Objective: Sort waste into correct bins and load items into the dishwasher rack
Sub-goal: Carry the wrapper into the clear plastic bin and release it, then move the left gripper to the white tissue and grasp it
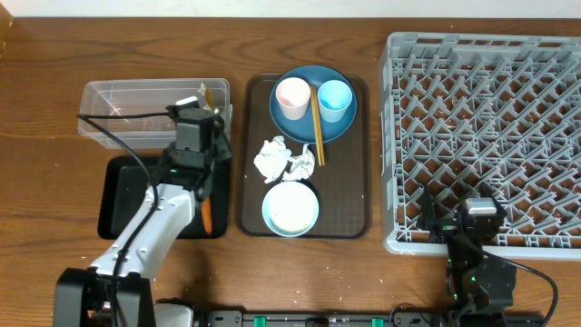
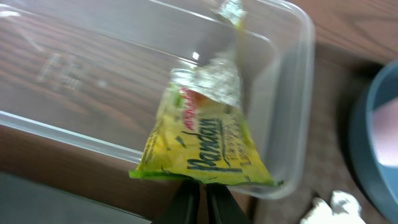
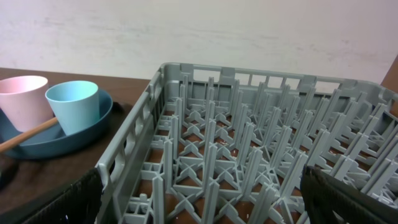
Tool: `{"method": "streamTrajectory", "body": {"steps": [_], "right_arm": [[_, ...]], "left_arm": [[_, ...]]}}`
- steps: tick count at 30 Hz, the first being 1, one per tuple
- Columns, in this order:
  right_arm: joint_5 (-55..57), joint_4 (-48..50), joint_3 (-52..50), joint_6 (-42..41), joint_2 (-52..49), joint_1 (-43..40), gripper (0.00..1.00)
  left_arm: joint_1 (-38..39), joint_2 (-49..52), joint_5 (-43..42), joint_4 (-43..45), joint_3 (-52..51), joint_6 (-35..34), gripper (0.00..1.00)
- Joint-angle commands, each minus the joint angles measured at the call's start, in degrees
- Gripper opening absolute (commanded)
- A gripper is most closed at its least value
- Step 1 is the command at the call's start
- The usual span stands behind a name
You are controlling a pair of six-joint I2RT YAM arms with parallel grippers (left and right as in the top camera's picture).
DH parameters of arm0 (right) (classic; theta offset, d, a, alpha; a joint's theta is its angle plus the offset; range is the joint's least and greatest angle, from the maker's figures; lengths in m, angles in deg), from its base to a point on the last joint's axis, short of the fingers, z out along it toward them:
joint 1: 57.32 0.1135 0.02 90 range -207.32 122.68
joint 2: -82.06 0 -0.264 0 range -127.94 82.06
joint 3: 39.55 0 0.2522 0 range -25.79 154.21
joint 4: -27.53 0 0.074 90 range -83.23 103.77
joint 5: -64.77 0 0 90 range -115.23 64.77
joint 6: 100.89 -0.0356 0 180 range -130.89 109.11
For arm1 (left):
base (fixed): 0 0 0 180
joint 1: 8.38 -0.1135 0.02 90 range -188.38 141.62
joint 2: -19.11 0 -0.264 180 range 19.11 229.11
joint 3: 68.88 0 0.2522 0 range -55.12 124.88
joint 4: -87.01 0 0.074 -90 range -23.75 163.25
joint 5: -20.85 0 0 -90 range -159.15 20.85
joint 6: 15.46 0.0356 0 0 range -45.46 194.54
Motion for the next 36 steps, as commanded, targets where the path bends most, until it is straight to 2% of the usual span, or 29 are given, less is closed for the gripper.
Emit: {"method": "streamTrajectory", "body": {"steps": [1, 3, 6, 12, 15, 18, 22, 25, 33, 36], "right_arm": [[0.2, -0.2, -0.1, 0.1, 0.1, 1.0, 0.99], [0.2, -0.2, -0.1, 0.1, 0.1, 1.0, 0.99], [0.2, -0.2, -0.1, 0.1, 0.1, 1.0, 0.99], [0.2, -0.2, -0.1, 0.1, 0.1, 1.0, 0.99], [0.2, -0.2, -0.1, 0.1, 0.1, 1.0, 0.99], [0.2, -0.2, -0.1, 0.1, 0.1, 1.0, 0.99], [0.2, -0.2, -0.1, 0.1, 0.1, 1.0, 0.99], [0.2, -0.2, -0.1, 0.1, 0.1, 1.0, 0.99], [0.2, -0.2, -0.1, 0.1, 0.1, 1.0, 0.99], [0.2, -0.2, -0.1, 0.1, 0.1, 1.0, 0.99]], "left_arm": [[-2.5, -0.4, 1.4, 0.3, 0.8, 0.7, 0.09], [-3.4, -0.8, 1.4, 0.2, 0.8, 0.2, 0.1], [-3.8, -1.2, 1.0, 0.2, 0.8, -1.2, 0.23], [-3.8, -1.4, 1.0, 0.2, 0.8, -1.2, 0.32], [-3.8, -2.3, 1.0, 0.2, 0.8, -1.2, 0.4], [-3.8, -4.0, -2.7, -0.2, 0.8, -1.2, 0.4], [-3.3, -6.2, -23.9, -0.8, 0.8, -1.1, 0.41], [-1.9, -6.6, -32.3, -1.0, 0.8, -0.9, 0.4], [3.5, -5.4, -31.7, -2.7, 0.8, -0.9, 0.41], [5.5, -4.7, -28.4, -5.1, 0.7, -0.9, 0.46]]}}
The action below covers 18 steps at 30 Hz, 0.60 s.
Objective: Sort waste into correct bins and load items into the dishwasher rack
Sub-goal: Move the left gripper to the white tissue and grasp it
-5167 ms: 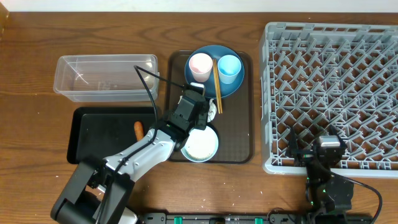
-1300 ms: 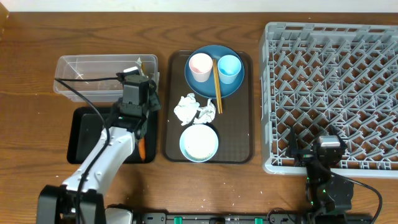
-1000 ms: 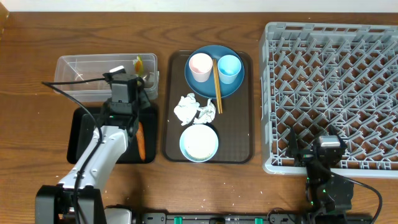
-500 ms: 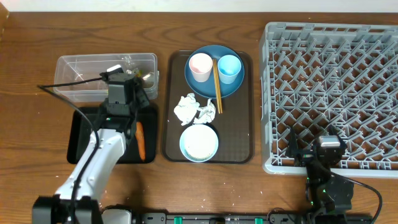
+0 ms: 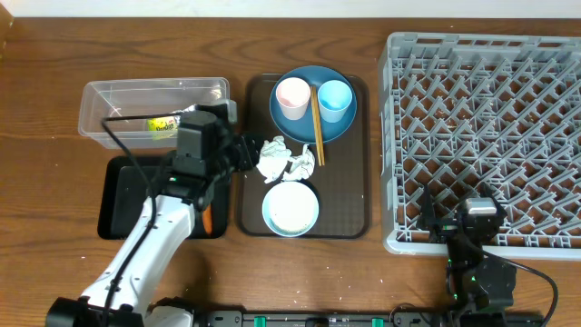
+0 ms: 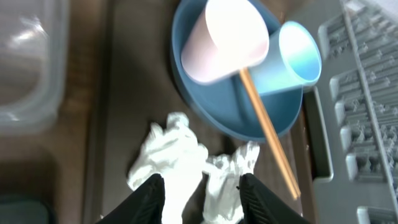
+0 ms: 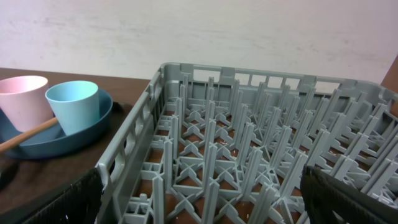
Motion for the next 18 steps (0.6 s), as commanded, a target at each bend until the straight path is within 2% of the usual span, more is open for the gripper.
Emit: {"method": "streamTrajectory", "body": {"steps": [1, 5, 15, 18], "right_arm": [[0.2, -0.2, -0.1, 0.1, 0.1, 1.0, 0.99], [0.2, -0.2, -0.1, 0.1, 0.1, 1.0, 0.99], [0.2, -0.2, -0.1, 0.1, 0.1, 1.0, 0.99], [0.2, -0.2, -0.1, 0.1, 0.1, 1.0, 0.99]], "left_arm": [[2.2, 1.3, 2.9, -2.2, 0.7, 0.3, 0.47], [5.0, 3.2, 7.4, -2.7, 0.5, 0.3, 0.54], [9.5, 12.5, 9.9, 4.1, 0.5, 2.0, 0.54], [9.6, 14.7, 13.4, 5.4, 0.5, 2.0, 0.63]]}}
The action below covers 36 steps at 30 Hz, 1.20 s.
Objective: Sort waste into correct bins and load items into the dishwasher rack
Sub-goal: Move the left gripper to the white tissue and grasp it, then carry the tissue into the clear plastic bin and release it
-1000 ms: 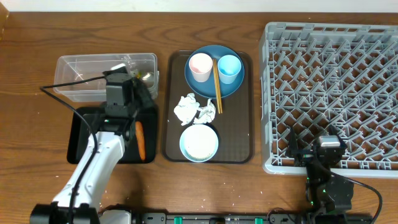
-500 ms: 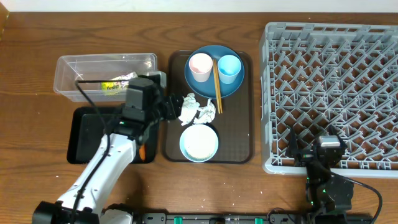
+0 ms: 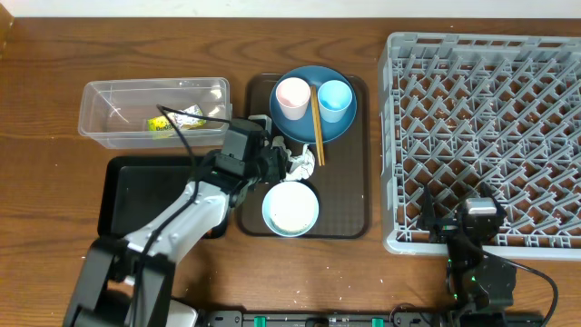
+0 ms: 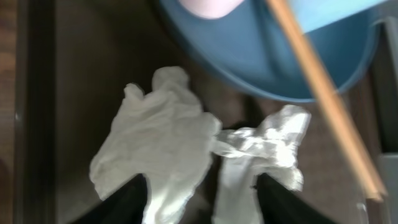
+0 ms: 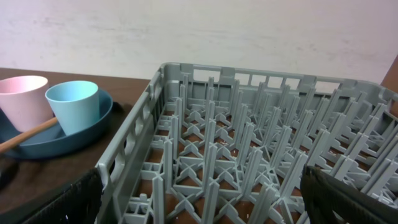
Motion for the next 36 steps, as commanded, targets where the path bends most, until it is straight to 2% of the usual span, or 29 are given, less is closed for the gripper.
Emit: {"method": "streamTrajectory", "body": {"steps": [1, 5, 17, 28, 30, 36], "right_arm": [[0.2, -0.2, -0.1, 0.1, 0.1, 1.0, 0.99], [0.2, -0.2, -0.1, 0.1, 0.1, 1.0, 0.99], [0.2, -0.2, -0.1, 0.1, 0.1, 1.0, 0.99], [0.2, -0.2, -0.1, 0.1, 0.1, 1.0, 0.99], [0.2, -0.2, -0.1, 0.1, 0.1, 1.0, 0.99], [0.2, -0.2, -0.1, 0.1, 0.1, 1.0, 0.99]], "left_arm": [[0.1, 2.3, 5.7, 0.8, 0.5, 0.7, 0.63], [0.1, 3.1, 8.6, 1.4, 0.5, 0.7, 0.63], [0.1, 7.2, 8.5, 3.6, 0.5, 0.7, 0.62], [0.1, 7.6, 8.3, 4.3, 0.5, 0.7, 0.19], [0.1, 7.4, 8.3, 4.5, 0.5, 0.7, 0.07], [0.0, 2.8, 8.4, 4.7, 0.5, 0.8, 0.06]]}}
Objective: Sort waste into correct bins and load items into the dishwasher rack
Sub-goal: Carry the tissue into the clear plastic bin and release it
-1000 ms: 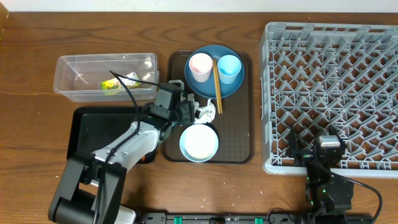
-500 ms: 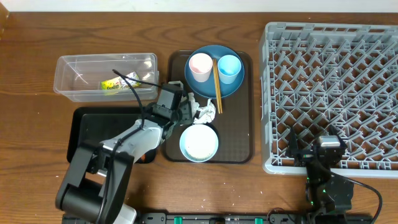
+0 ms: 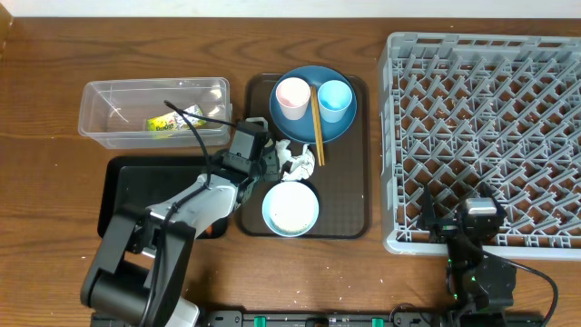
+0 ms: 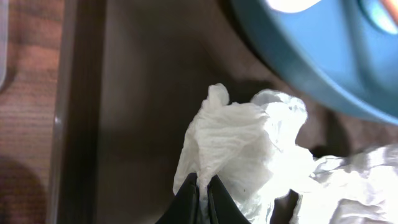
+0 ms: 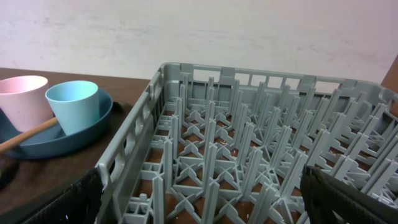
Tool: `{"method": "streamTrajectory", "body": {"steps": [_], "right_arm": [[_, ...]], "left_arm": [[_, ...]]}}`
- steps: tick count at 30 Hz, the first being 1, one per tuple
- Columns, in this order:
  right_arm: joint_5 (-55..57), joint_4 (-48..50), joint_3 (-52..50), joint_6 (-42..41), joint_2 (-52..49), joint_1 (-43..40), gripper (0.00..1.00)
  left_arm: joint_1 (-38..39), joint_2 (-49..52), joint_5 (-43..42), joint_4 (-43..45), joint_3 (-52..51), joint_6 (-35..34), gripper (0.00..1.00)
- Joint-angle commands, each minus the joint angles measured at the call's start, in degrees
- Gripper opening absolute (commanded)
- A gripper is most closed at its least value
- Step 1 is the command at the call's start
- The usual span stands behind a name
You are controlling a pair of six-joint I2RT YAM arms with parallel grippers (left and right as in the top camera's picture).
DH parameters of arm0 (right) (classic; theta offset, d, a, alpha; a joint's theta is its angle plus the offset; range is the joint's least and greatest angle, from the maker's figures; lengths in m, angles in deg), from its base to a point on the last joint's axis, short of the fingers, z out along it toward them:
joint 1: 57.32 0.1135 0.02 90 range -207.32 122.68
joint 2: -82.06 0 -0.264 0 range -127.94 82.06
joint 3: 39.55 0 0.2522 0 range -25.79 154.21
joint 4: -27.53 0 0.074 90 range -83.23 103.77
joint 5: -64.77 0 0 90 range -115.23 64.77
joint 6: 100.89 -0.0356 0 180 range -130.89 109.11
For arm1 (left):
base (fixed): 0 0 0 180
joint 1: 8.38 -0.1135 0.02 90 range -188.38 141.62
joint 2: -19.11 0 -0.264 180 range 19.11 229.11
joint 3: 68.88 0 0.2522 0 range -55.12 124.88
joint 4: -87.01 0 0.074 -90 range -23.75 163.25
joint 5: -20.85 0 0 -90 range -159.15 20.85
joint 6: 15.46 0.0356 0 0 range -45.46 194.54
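My left gripper (image 4: pixel 200 194) is low over the brown tray (image 3: pixel 352 204) and shut on a corner of a crumpled white tissue (image 4: pixel 239 146). A second tissue (image 4: pixel 354 186) lies right beside it. From overhead the left gripper (image 3: pixel 270 157) sits at the tissues (image 3: pixel 297 163), just below the blue plate (image 3: pixel 298 126). That plate carries a pink cup (image 3: pixel 292 94), a blue cup (image 3: pixel 334 97) and chopsticks (image 3: pixel 317 127). A white bowl (image 3: pixel 290 208) rests nearer on the tray. My right gripper (image 5: pixel 205 193) stands open at the near edge of the grey dishwasher rack (image 5: pixel 249 155).
A clear plastic bin (image 3: pixel 109 100) at the left holds a yellow wrapper (image 3: pixel 166 124). Below it lies a black tray (image 3: pixel 127 195), partly covered by my left arm. The dishwasher rack (image 3: pixel 490 118) fills the right side.
My left gripper was open just above the two tissues. It now sits lower and is shut on the left tissue. The right arm has not moved.
First my left gripper held the yellow wrapper over the clear bin. Then the wrapper lay in the bin and the gripper was open over the brown tray. It then hung open above the tissues and is now shut on one.
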Motion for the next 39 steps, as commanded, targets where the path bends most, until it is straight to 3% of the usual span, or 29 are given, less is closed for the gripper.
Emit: {"method": "streamTrajectory", "body": {"steps": [1, 5, 12, 17, 30, 39], "right_arm": [[0.2, -0.2, -0.1, 0.1, 0.1, 1.0, 0.99], [0.2, -0.2, -0.1, 0.1, 0.1, 1.0, 0.99], [0.2, -0.2, -0.1, 0.1, 0.1, 1.0, 0.99], [0.2, -0.2, -0.1, 0.1, 0.1, 1.0, 0.99], [0.2, -0.2, -0.1, 0.1, 0.1, 1.0, 0.99], [0.2, -0.2, -0.1, 0.1, 0.1, 1.0, 0.99]], "left_arm": [[0.0, -5.3, 0.5, 0.2, 0.5, 1.4, 0.06], [0.0, -12.2, 3.4, 0.5, 0.5, 2.5, 0.06], [0.0, -22.4, 25.6, 1.1, 0.5, 2.6, 0.06], [-0.2, -22.1, 32.9, 3.2, 0.5, 2.5, 0.06], [-10.3, -8.3, 34.7, 14.5, 0.5, 2.5, 0.06], [-15.2, -5.5, 27.8, 15.0, 0.5, 2.5, 0.08]]}}
